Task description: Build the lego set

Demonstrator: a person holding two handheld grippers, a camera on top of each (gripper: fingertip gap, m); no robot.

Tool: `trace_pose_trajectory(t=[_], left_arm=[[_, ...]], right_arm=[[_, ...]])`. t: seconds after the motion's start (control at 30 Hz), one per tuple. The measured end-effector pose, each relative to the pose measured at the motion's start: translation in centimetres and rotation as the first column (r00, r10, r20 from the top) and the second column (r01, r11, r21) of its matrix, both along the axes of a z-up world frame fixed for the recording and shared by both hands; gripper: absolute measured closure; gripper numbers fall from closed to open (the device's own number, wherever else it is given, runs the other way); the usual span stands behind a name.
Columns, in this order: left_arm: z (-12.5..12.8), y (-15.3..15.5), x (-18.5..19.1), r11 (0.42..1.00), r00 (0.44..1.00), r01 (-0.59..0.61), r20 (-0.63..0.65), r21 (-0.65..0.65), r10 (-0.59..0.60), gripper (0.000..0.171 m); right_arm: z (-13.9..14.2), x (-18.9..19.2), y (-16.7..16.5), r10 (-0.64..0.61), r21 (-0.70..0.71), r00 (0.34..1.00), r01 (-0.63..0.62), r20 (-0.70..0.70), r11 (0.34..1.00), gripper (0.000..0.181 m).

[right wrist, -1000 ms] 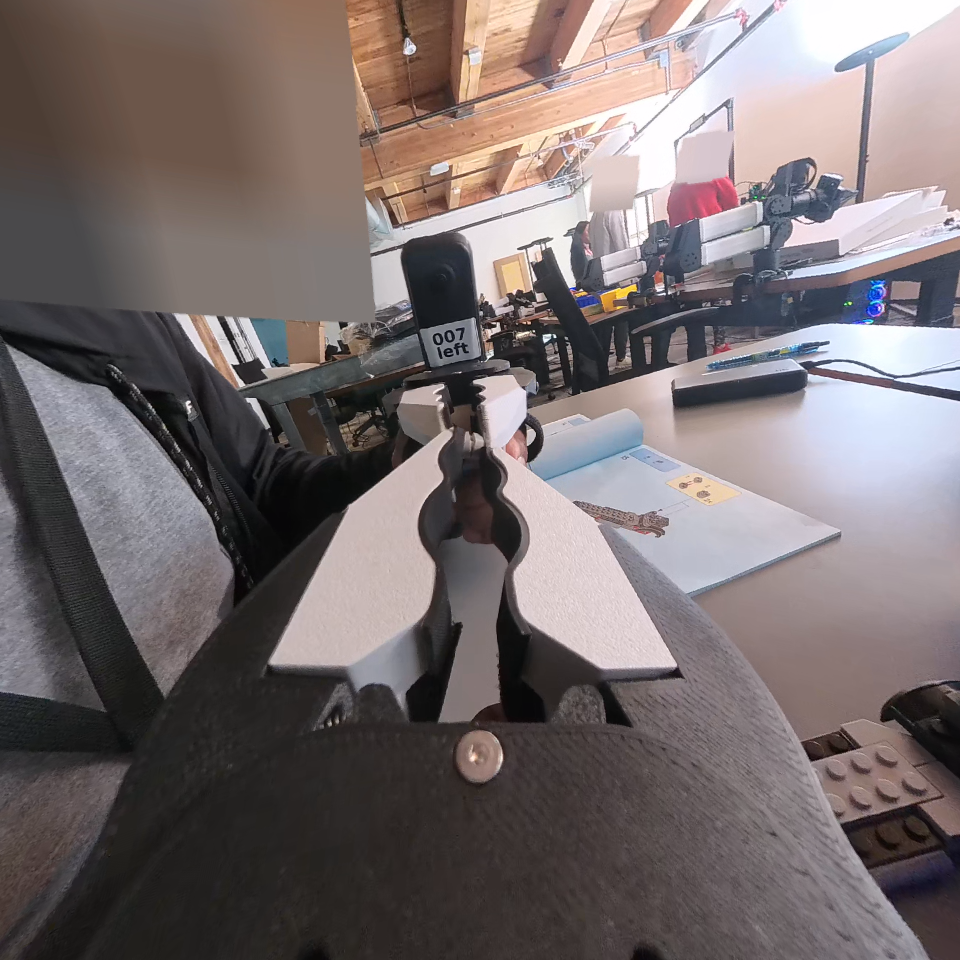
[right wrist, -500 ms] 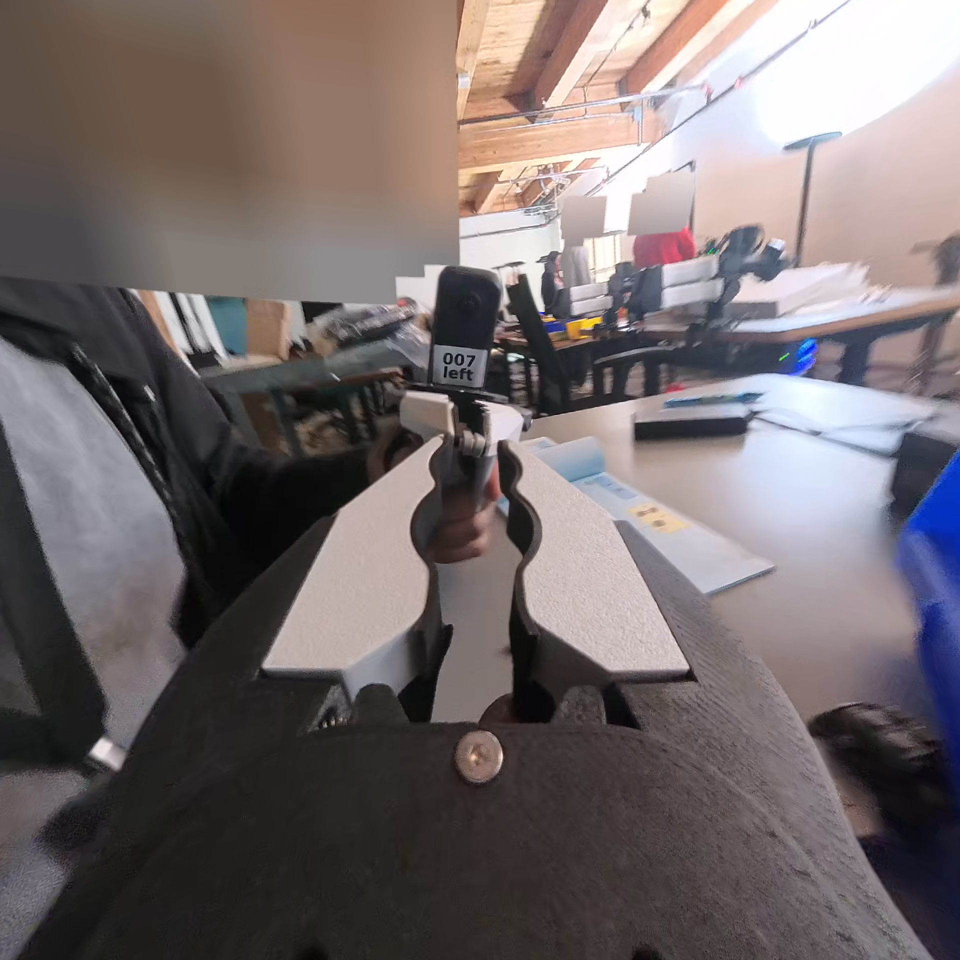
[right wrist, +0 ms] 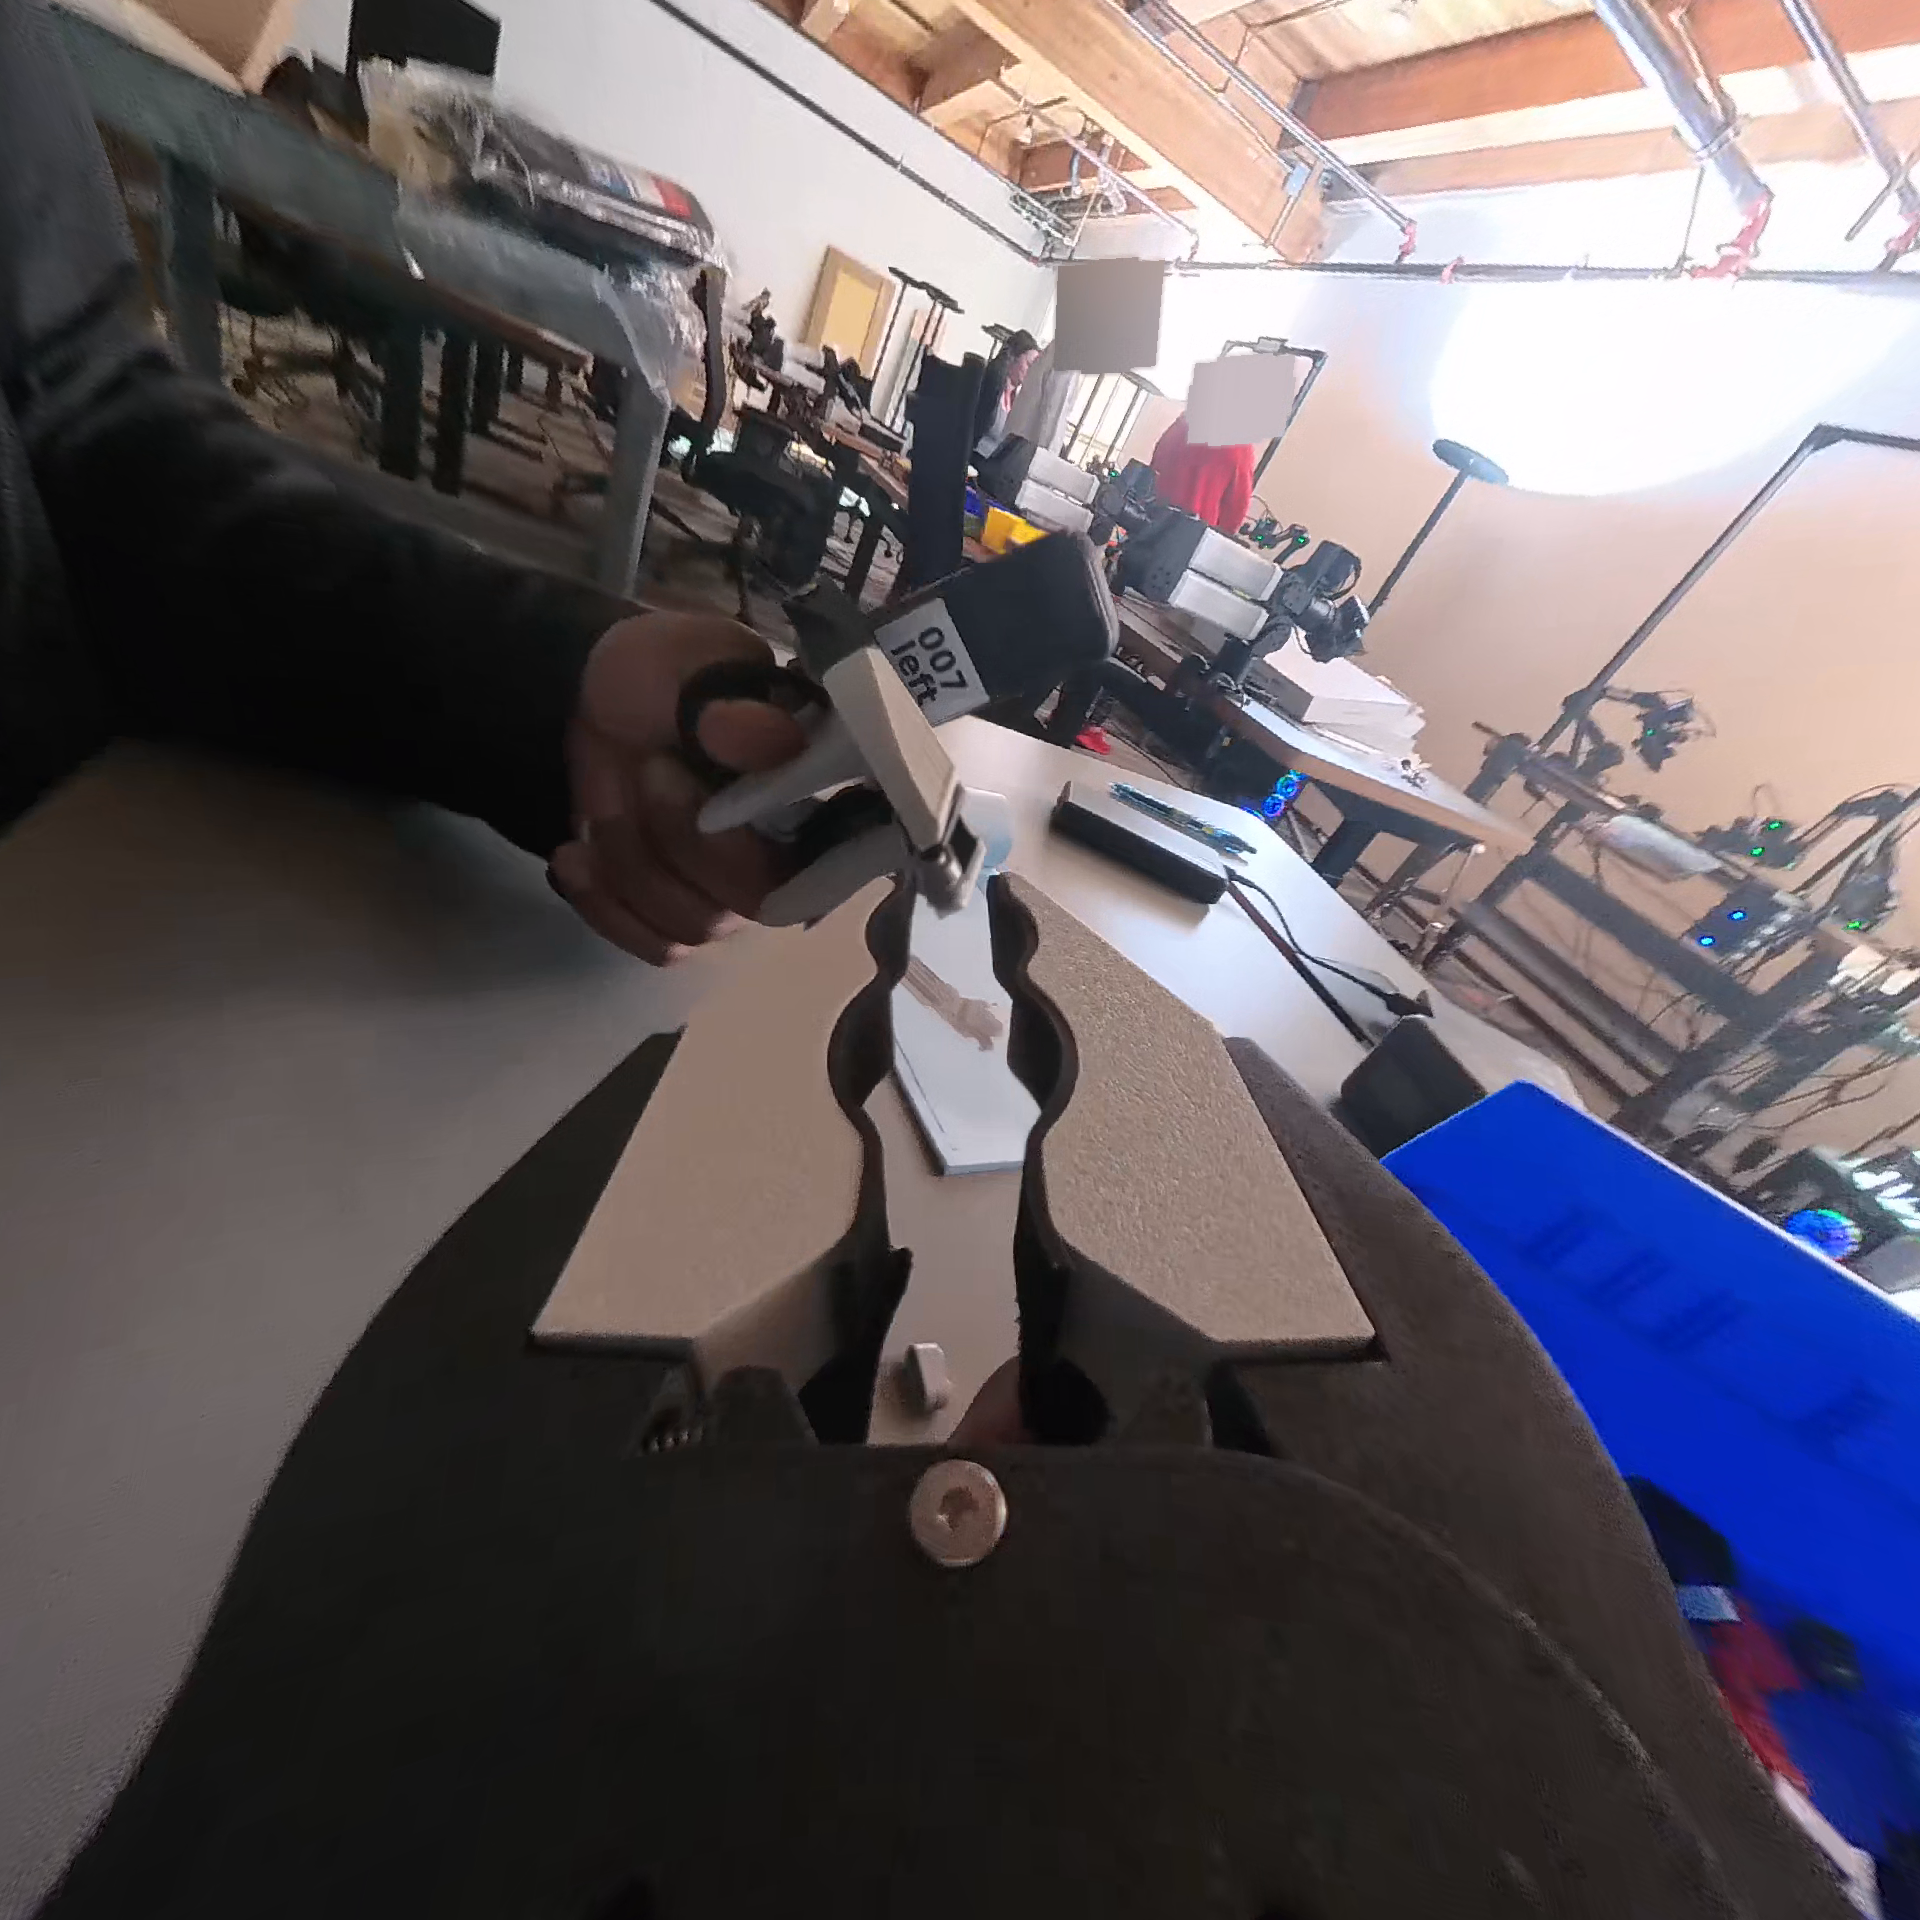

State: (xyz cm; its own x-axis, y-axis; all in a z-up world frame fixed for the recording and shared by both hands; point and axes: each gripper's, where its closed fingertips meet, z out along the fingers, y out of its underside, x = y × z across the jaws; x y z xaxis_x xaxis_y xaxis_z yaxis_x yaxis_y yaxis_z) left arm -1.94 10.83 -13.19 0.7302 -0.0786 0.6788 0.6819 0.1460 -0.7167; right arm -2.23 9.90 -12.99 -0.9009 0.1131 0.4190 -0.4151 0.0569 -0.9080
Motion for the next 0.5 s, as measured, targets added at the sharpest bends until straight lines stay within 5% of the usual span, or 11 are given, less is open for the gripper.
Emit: trace_pose_trajectory(t=[0.27,0.5], left_arm=[[-0.3,-0.1,-0.4,1.0,0.998,0.0,0.055,0.011,-0.001,0.16],[0.7,-0.3,-0.4,0.998,1.0,-0.01,0.017,0.059,0.009,0.152]], right_arm=[[-0.6,-0.4,-0.8,-0.022,0.028,1.0,0.021,0.015,0.999,0.171],[0.2,-1.1,-1.4,0.008,-0.066,0.973,0.007,0.23,0.998,0.173]])
